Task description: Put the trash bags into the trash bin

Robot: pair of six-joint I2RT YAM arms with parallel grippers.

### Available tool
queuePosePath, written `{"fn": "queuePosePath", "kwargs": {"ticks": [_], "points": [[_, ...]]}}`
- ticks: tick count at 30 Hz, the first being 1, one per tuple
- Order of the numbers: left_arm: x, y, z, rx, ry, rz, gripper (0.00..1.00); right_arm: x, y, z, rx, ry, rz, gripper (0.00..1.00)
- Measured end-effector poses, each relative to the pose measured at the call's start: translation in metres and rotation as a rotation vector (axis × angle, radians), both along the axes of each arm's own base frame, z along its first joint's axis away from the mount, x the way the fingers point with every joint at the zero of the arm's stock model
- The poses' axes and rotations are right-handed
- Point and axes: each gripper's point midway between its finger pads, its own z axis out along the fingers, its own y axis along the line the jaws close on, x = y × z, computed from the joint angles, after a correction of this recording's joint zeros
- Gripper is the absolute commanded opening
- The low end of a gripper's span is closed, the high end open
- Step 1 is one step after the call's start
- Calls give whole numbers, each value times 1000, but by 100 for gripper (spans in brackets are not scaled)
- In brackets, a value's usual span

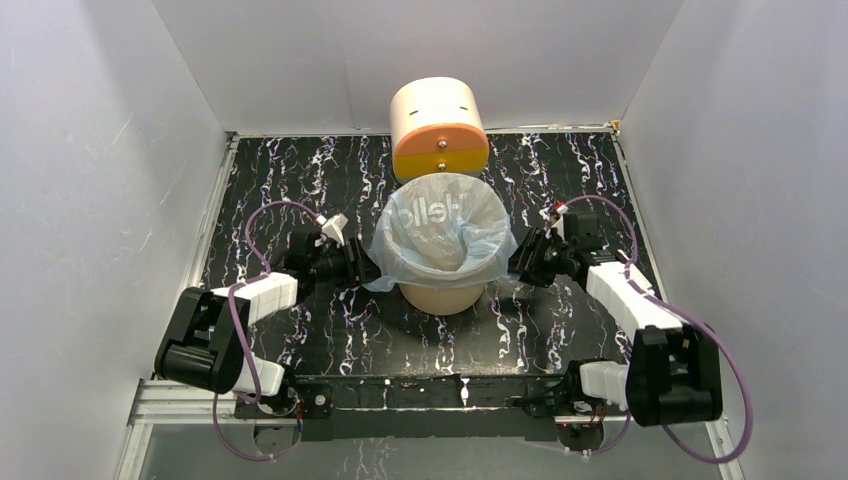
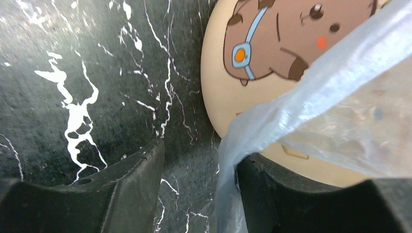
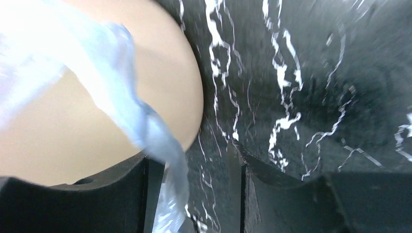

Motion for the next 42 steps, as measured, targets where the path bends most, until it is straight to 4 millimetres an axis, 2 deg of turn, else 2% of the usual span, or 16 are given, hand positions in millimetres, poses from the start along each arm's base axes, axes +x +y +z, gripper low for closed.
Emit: {"fn": "queuePosePath", "kwargs": {"ticks": [3,6,9,11,13,17,21,24,26,29,32,35,38,42], "points": [[13,0,6,8,-20,26,58,22,-9,18,-37,-101,-78,58],[35,0,19,19,-66,59,58,47,-7,30,-37,-129,-89,57],[55,-4,30,4,-110,78,57,71,3,28,-14,-98,-47,57],[61,-8,30,-18,-113,78,55,76,11,20,7,-77,-12,57],[60,-12,23,-39,-85,69,54,67,20,11,21,-39,28,57],[49,-15,13,-51,-48,63,53,52,31,9,27,-38,82,57],[24,-15,8,-55,-28,60,51,25,42,9,60,-33,142,58],[4,-15,10,-58,-21,53,53,5,45,7,53,-15,161,65],[-5,-11,14,-48,-31,64,54,1,37,7,-1,-19,135,73],[-10,-4,21,-25,-56,96,54,10,11,19,-122,-105,37,85],[-9,3,33,-6,-96,128,54,20,-20,44,-236,-232,-91,92],[-9,7,37,6,-113,151,54,22,-45,75,-308,-354,-206,98],[-12,9,37,11,-111,160,54,8,-61,107,-318,-454,-291,99],[-16,11,33,17,-96,160,53,-20,-65,140,-243,-564,-332,96]]}}
